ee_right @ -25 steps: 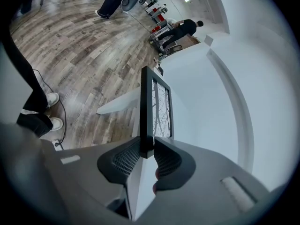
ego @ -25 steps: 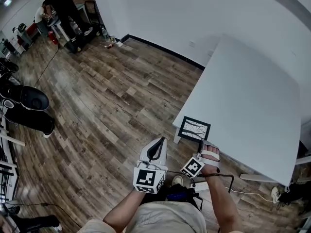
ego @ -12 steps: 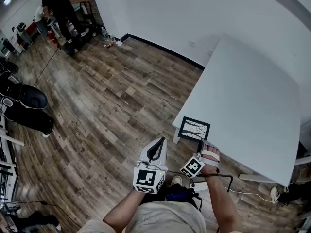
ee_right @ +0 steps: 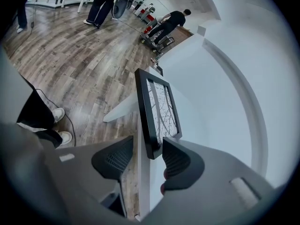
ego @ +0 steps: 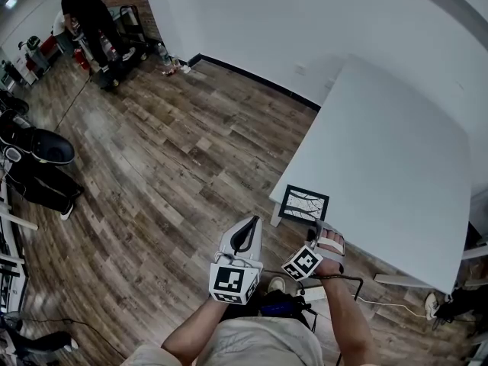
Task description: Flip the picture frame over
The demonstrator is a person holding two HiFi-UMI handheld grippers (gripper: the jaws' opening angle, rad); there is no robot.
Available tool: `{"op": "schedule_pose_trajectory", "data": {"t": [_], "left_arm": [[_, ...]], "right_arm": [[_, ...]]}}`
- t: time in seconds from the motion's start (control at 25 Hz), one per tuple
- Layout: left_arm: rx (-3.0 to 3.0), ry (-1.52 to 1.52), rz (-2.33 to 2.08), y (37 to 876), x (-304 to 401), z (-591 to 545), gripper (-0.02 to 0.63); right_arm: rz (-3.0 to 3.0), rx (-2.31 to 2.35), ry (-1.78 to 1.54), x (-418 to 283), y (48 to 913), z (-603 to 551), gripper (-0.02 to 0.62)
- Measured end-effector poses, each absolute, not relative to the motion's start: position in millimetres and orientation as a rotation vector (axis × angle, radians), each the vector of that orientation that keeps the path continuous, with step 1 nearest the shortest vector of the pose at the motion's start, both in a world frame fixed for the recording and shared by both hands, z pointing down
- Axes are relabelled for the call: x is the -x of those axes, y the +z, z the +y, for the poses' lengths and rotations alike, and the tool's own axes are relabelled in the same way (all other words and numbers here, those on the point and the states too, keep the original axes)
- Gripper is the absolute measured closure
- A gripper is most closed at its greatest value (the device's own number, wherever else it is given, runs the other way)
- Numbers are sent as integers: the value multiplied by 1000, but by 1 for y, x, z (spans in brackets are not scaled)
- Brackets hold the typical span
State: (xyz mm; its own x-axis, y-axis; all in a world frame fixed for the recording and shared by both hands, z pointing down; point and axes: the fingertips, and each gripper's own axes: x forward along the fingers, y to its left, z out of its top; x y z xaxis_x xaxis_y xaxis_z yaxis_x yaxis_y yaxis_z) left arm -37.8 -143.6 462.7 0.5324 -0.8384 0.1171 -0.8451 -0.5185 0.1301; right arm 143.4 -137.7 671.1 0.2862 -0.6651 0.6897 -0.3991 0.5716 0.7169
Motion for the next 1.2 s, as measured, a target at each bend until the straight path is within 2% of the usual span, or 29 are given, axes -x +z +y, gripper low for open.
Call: {"op": "schedule_pose_trajectory", "data": {"t": [0.48,0.88,1.2], "left_arm": [[-2601,54,-1441,460,36,-148,604],[-2609,41,-1448,453,38,-151,604],[-2618,30,-1451,448,39,-153,604]], "right_arm": [[-1560,-1190,20,-127,651,-134,351],[-1778,-1398,162,-116,593,-144,350],[-1939,-1616,66,-112,522,-156,365]]}}
